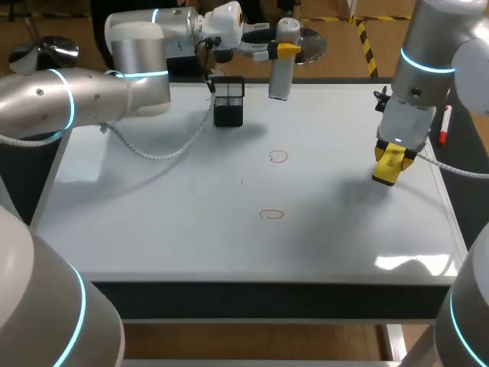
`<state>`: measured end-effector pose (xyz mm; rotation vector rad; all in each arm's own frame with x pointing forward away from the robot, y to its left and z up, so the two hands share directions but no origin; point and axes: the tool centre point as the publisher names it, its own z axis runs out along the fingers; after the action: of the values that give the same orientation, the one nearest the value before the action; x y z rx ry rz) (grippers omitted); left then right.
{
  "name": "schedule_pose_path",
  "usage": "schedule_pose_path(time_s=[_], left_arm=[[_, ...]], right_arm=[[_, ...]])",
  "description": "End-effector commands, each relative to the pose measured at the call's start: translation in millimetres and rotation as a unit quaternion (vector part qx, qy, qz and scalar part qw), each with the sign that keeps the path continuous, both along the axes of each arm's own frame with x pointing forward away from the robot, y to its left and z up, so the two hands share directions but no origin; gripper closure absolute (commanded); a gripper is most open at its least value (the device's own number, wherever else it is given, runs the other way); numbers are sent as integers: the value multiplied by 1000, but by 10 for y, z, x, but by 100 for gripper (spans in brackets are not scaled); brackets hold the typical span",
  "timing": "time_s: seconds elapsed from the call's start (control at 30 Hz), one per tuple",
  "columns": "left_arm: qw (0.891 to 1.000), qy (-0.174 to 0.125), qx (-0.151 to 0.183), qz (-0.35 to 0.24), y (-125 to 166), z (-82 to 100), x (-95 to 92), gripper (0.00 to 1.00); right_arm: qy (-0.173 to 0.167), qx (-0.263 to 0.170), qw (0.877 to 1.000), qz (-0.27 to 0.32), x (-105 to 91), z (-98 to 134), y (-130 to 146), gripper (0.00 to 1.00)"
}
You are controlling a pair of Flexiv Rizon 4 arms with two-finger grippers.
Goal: Pick up the inspection probe, press it on each red-marked spot on the whiteboard one by one, put down the probe, pick up the eraser, and wipe off all the red marks.
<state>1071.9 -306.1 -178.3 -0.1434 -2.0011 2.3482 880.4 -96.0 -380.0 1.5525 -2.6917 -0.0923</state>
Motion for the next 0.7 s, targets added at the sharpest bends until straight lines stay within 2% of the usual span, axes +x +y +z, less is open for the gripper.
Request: schedule_pose_path(time_s=[0.03, 0.7], left_arm=[[1000, 2, -3, 8, -31, -23, 51, 100], [1000, 0, -4, 24, -23, -29, 61, 100]], right_arm=[[0, -2, 1000, 1, 4, 5, -3, 100], [0, -2, 1000, 1, 4, 5, -3, 100]])
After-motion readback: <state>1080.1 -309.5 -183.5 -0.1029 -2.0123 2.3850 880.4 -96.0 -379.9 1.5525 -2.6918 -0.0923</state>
